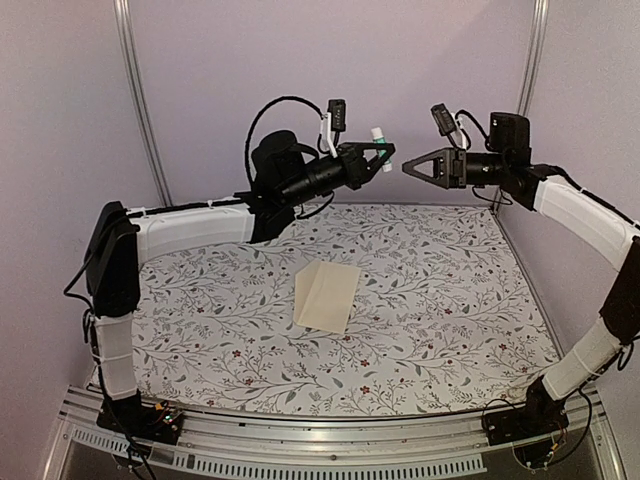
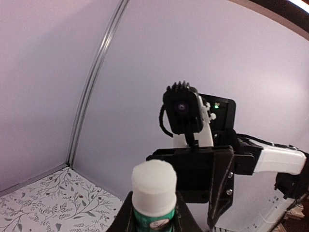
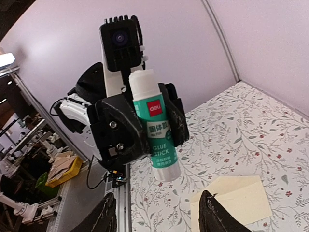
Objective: Place the letter into the envelope and seal it
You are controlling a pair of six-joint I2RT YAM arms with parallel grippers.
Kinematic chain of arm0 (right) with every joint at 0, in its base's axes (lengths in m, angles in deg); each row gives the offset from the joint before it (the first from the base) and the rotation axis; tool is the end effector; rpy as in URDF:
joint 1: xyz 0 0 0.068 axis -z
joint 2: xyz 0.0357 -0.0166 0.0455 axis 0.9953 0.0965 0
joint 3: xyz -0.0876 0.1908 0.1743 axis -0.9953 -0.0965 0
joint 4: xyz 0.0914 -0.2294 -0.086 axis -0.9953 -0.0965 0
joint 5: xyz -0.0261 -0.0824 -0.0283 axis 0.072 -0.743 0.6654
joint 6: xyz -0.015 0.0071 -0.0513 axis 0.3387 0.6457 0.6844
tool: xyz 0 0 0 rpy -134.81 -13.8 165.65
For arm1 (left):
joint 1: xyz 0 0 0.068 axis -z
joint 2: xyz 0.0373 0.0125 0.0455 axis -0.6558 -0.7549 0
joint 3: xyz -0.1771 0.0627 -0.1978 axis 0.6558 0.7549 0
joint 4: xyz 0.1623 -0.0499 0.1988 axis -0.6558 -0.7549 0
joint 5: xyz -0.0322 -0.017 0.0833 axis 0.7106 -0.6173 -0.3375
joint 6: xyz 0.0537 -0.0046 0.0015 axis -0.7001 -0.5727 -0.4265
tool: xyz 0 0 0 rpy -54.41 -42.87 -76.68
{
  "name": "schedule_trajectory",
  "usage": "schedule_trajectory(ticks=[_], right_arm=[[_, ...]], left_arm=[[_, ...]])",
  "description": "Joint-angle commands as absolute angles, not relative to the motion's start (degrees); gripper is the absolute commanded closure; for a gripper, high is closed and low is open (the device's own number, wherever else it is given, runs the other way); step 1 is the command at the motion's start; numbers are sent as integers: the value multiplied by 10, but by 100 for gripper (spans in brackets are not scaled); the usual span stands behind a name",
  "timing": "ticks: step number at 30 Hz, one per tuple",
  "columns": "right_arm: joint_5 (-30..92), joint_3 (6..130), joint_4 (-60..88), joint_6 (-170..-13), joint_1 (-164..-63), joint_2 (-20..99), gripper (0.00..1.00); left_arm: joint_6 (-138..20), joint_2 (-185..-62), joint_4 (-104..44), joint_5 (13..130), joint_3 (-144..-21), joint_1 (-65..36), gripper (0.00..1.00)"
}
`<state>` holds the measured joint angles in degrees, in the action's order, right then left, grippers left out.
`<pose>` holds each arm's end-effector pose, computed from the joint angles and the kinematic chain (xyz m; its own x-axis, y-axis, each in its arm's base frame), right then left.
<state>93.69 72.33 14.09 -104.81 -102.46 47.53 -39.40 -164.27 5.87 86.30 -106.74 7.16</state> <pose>0.3234 0.1403 0.3849 -0.4814 -0.0351 -0.8758 -0.8761 0.0512 0.4795 0.3143 -0.3720 0.3611 -0.3031 -0.3769 -0.8753 0.9087 0.1625 -0.3846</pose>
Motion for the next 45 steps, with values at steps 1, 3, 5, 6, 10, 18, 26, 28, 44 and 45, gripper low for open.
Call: schedule_trajectory(ticks=[1,3,5,6,10,18,26,28,44,45], right_arm=[[679,754,-51,-813,-1055,426,43],[636,767,-63,-793,-1070,422,43],[605,780,-71,-772,-1089,424,44],[591,789,-77,-757,-1098,427,44],[575,806,-73,-738,-1121,434,44],[555,823,-69,-740,-1131,450,51],[568,823,-66,-742,-1132,452,62],[572,825,-65,-743,-1132,452,66],[624,831,-104,-759,-1083,470,93],[627,832,-124,-745,-1077,474,93]], left_arm=[[-402,-1595,33,692,-1045,89,97],[-396,-1596,39,689,-1047,95,97],[-395,-1599,41,688,-1051,100,97],[-395,-1601,42,689,-1054,103,97],[-393,-1610,44,699,-1063,109,97],[-392,-1615,49,705,-1066,115,98],[-389,-1617,50,711,-1064,115,98],[-388,-1618,50,711,-1064,115,98],[-459,-1543,-60,667,-997,105,52],[-473,-1526,-88,662,-983,103,50]])
